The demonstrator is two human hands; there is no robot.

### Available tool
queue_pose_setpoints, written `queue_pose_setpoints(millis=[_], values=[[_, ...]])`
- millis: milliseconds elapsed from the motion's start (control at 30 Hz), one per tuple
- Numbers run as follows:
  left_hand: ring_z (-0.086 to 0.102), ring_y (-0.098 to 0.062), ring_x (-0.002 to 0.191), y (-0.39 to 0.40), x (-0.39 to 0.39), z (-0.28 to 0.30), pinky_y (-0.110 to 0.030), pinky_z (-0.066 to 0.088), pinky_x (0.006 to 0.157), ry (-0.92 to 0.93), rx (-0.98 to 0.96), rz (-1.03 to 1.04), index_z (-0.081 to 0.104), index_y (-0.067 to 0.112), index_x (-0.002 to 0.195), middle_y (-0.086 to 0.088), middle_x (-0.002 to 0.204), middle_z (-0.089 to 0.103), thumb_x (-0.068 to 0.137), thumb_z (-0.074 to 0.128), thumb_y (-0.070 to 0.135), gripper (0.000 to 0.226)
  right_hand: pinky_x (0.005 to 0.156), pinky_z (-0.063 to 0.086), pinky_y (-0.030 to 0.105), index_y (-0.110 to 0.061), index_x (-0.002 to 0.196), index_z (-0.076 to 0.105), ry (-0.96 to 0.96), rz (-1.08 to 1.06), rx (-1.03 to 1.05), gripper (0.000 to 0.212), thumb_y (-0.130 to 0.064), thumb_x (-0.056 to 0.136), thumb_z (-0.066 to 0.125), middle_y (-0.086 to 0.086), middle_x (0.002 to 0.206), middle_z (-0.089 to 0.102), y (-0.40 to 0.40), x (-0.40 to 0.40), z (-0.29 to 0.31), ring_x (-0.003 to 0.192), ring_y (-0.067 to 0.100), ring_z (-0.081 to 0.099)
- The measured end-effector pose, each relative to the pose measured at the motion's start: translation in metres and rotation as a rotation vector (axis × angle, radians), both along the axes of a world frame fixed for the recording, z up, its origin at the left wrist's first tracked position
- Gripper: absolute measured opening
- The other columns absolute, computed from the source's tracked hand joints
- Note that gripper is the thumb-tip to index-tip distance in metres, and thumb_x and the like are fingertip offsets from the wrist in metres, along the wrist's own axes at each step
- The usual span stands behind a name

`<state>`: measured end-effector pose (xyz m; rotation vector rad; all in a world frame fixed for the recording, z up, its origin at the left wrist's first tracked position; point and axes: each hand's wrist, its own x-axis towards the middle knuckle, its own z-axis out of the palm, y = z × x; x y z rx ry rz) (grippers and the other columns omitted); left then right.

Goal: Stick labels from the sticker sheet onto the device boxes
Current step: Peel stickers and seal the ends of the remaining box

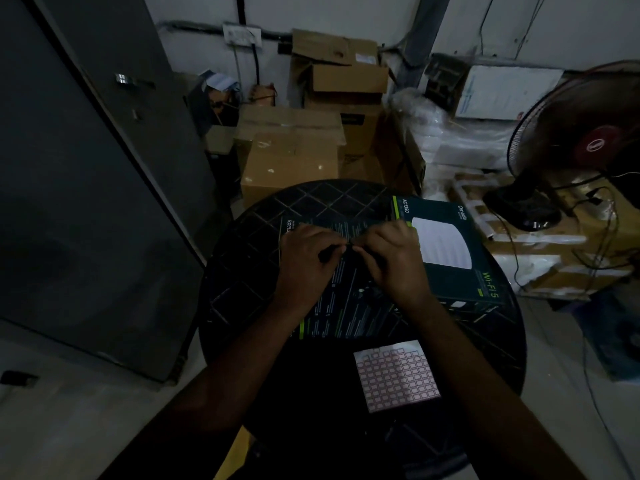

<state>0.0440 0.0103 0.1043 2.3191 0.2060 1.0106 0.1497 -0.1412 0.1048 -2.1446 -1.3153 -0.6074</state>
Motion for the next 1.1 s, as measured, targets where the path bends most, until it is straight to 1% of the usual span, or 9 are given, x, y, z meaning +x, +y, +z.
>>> queue_pose_setpoints(millis=[100, 167, 267, 333, 500, 733, 900, 1000, 1100], values=[[0.059, -0.009, 0.085, 0.001, 0.002, 0.000, -0.018, 0.038, 0.079, 0.008, -0.020, -0.006, 0.077, 0.019, 0.088, 0.007, 0.088, 0.073, 0.082, 0.077, 0.018, 0.006, 0.083, 0.047, 0.033, -0.012, 0.100, 0.076, 0.105, -0.001, 0.045, 0.020, -0.019, 0.082, 0.081, 0.004, 0.103, 0.069, -0.003, 0.003, 0.005, 0.096, 0.025, 0.060], [0.058, -0.008, 0.086, 0.001, 0.004, -0.001, -0.011, 0.035, 0.081, 0.012, -0.026, -0.001, 0.077, 0.021, 0.089, 0.007, 0.088, 0.072, 0.083, 0.077, 0.018, 0.007, 0.091, 0.045, 0.013, -0.012, 0.106, 0.075, 0.221, -0.005, 0.082, 0.036, -0.015, 0.073, 0.088, 0.006, 0.111, 0.067, -0.008, 0.007, 0.010, 0.104, 0.014, 0.060], [0.059, -0.010, 0.088, 0.001, 0.003, -0.006, -0.032, 0.044, 0.081, 0.018, 0.006, 0.014, 0.075, 0.024, 0.092, 0.010, 0.090, 0.070, 0.085, 0.075, 0.021, 0.008, 0.090, 0.037, 0.001, -0.015, 0.105, 0.076, 0.300, 0.017, 0.117, 0.036, -0.018, 0.072, 0.089, 0.005, 0.118, 0.063, -0.009, 0.007, 0.018, 0.107, 0.000, 0.053], [0.060, -0.012, 0.089, -0.001, 0.002, -0.009, -0.040, 0.046, 0.079, 0.002, 0.023, 0.023, 0.075, 0.024, 0.093, 0.010, 0.091, 0.070, 0.085, 0.074, 0.021, 0.008, 0.088, 0.040, 0.008, -0.016, 0.100, 0.078, 0.238, 0.001, 0.093, 0.025, -0.021, 0.077, 0.086, 0.003, 0.116, 0.065, -0.005, 0.003, 0.015, 0.105, 0.006, 0.057], [0.061, -0.013, 0.091, -0.006, -0.001, -0.011, -0.043, 0.045, 0.083, -0.014, 0.015, 0.039, 0.076, 0.025, 0.094, 0.010, 0.092, 0.069, 0.085, 0.072, 0.022, 0.010, 0.077, 0.048, 0.044, -0.012, 0.089, 0.076, 0.053, -0.042, 0.115, 0.007, -0.018, 0.086, 0.076, 0.002, 0.105, 0.071, 0.006, -0.013, -0.005, 0.091, 0.028, 0.061], [0.057, -0.012, 0.095, -0.008, -0.007, -0.012, -0.033, 0.036, 0.085, -0.015, 0.066, 0.035, 0.073, 0.027, 0.100, 0.010, 0.097, 0.066, 0.089, 0.071, 0.019, 0.014, 0.081, 0.050, 0.027, -0.023, 0.092, 0.081, 0.167, -0.087, 0.210, 0.009, -0.027, 0.084, 0.079, -0.009, 0.104, 0.075, -0.006, -0.012, 0.001, 0.094, 0.015, 0.066], [0.058, -0.011, 0.095, -0.012, -0.010, -0.013, -0.034, 0.035, 0.088, -0.039, 0.094, 0.038, 0.075, 0.030, 0.099, 0.012, 0.095, 0.065, 0.089, 0.072, 0.028, 0.010, 0.081, 0.051, 0.038, -0.021, 0.095, 0.081, 0.104, -0.047, 0.165, 0.011, -0.025, 0.086, 0.079, -0.006, 0.102, 0.076, -0.014, -0.012, -0.005, 0.095, 0.020, 0.064], [0.053, -0.014, 0.108, -0.007, -0.013, -0.013, -0.037, 0.030, 0.093, 0.023, 0.118, 0.114, 0.075, 0.037, 0.099, 0.019, 0.105, 0.068, 0.086, 0.073, 0.036, 0.014, 0.089, 0.047, 0.039, -0.025, 0.099, 0.081, 0.097, -0.126, 0.215, 0.017, -0.029, 0.083, 0.081, -0.008, 0.111, 0.073, -0.029, -0.005, -0.012, 0.106, 0.027, 0.058], [0.041, -0.019, 0.125, 0.006, -0.023, -0.020, -0.040, 0.027, 0.102, 0.050, -0.012, 0.234, 0.075, 0.043, 0.099, 0.021, 0.123, 0.064, 0.080, 0.076, 0.044, 0.019, 0.097, 0.044, 0.022, -0.020, 0.097, 0.081, 0.213, -0.187, 0.289, 0.019, -0.023, 0.078, 0.085, -0.001, 0.120, 0.070, -0.037, -0.005, -0.018, 0.114, 0.025, 0.060]])
